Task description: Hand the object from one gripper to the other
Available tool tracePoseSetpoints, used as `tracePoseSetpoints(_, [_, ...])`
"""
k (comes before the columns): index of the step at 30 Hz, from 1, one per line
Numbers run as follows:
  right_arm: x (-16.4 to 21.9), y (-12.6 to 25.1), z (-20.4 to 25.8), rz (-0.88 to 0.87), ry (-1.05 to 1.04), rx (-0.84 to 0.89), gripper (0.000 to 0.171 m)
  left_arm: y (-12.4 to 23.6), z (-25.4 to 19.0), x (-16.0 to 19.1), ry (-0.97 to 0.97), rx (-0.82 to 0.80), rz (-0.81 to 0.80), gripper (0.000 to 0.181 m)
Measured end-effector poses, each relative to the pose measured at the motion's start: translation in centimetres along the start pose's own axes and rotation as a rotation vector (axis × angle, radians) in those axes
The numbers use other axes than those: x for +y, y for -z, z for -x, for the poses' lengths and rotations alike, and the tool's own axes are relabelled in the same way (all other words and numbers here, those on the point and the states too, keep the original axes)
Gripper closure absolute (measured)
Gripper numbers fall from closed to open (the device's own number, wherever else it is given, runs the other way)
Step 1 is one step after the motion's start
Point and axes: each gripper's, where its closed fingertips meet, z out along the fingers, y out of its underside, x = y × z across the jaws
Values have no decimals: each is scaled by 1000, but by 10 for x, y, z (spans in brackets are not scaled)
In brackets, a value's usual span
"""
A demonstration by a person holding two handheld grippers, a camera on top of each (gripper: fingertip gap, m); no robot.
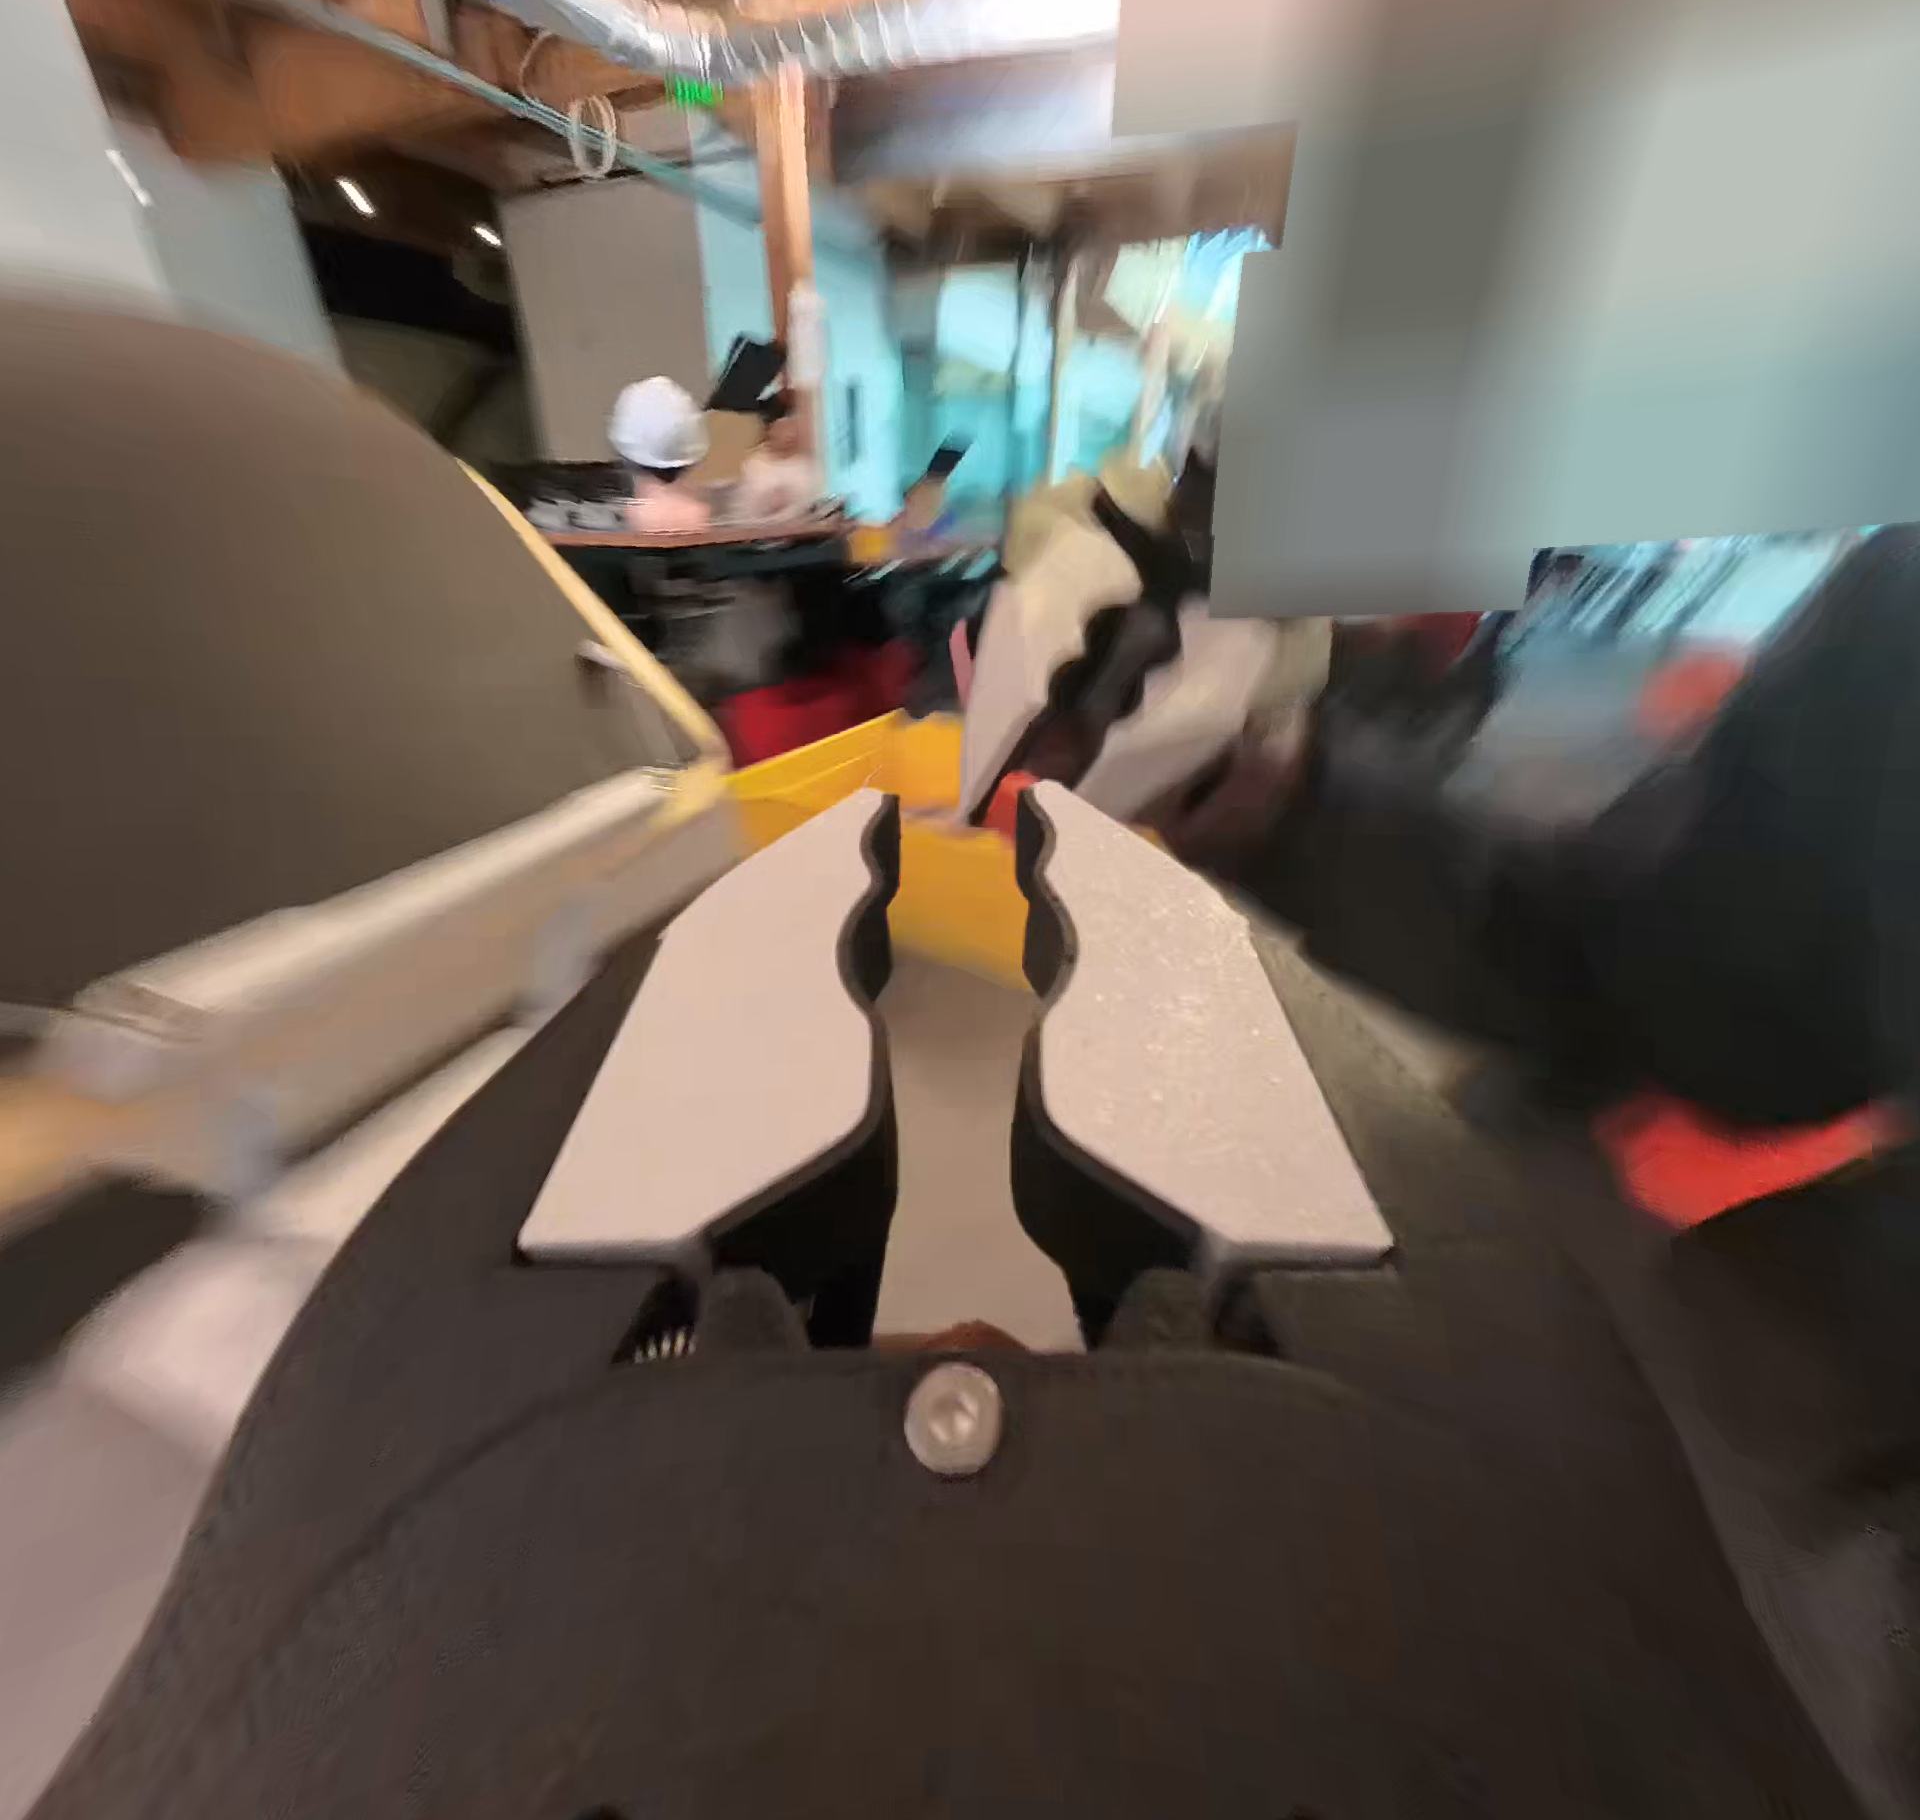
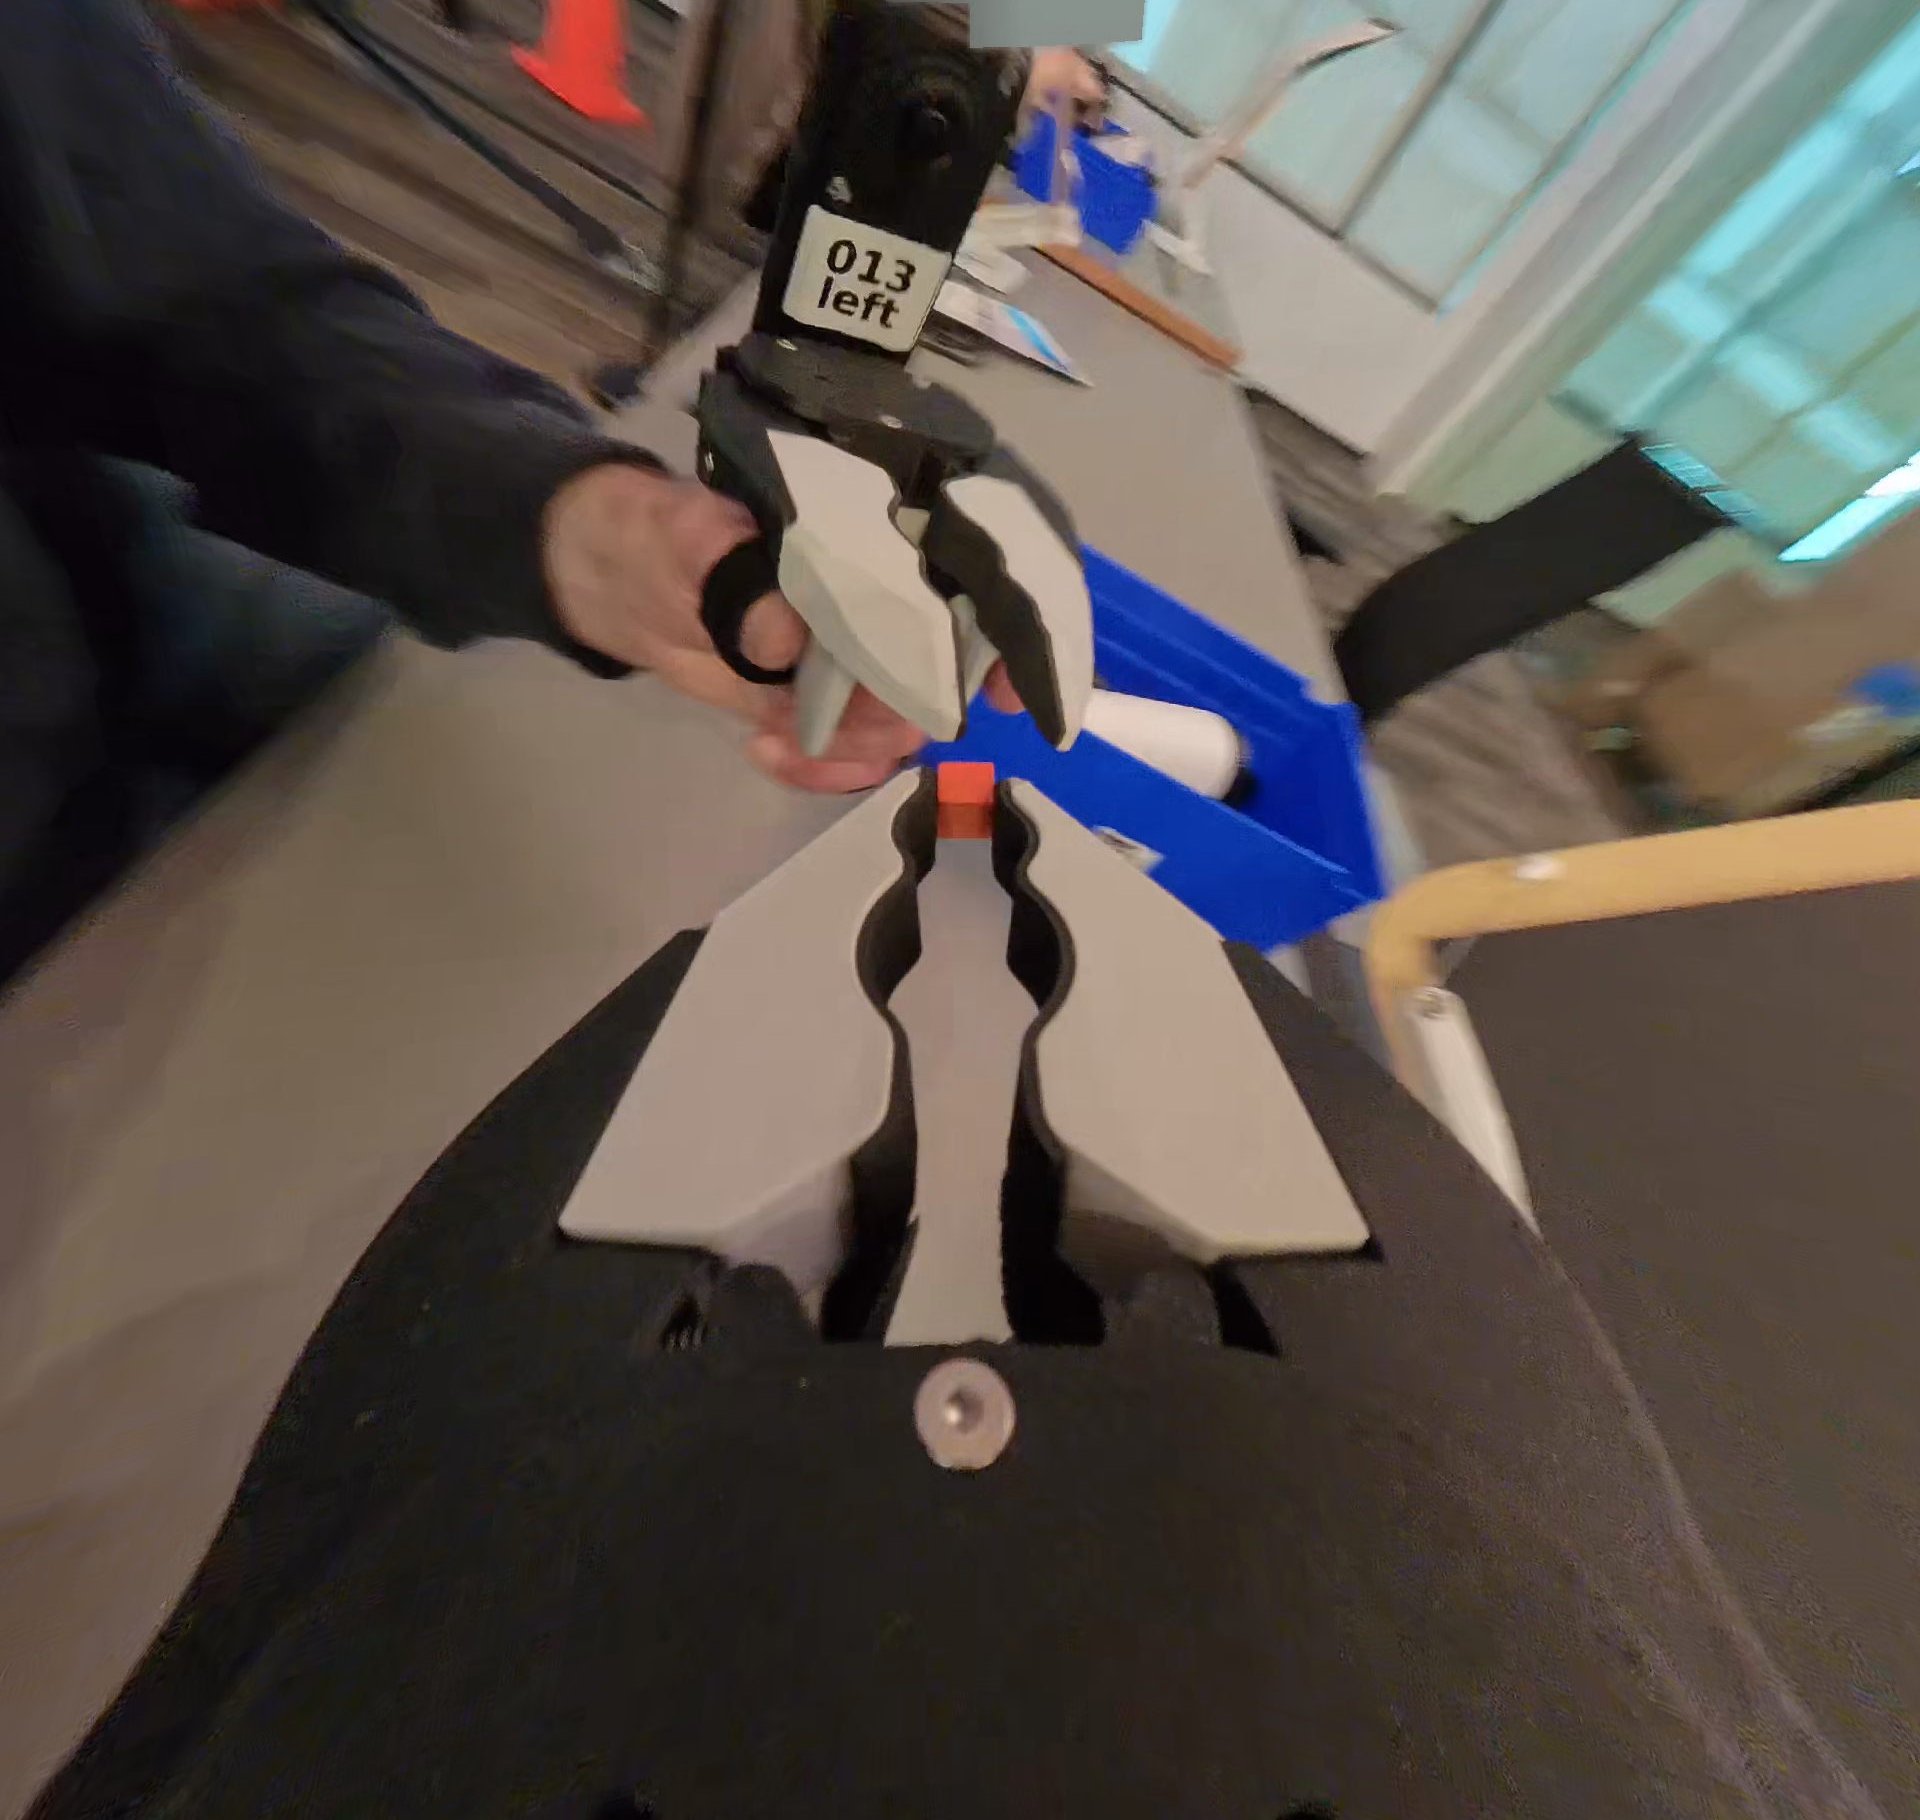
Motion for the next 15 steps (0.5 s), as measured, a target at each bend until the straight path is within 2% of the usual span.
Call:
tracePoseSetpoints(4, [4, 3, 11, 6, -142, -261, 164, 3, -13, 11, -541, -50, 243, 160])
tracePoseSetpoints(7, [13, 2, 20, 70, -203, -439, 164, 3, -20, 20, -804, -53, 366, 159])
tracePoseSetpoints(10, [25, 5, 32, 170, -217, -606, 164, 2, -23, 31, -935, -39, 449, 156])
tracePoseSetpoints(15, [45, 12, 48, 374, -173, -811, 164, 0, -37, 54, -1023, 60, 549, 161])
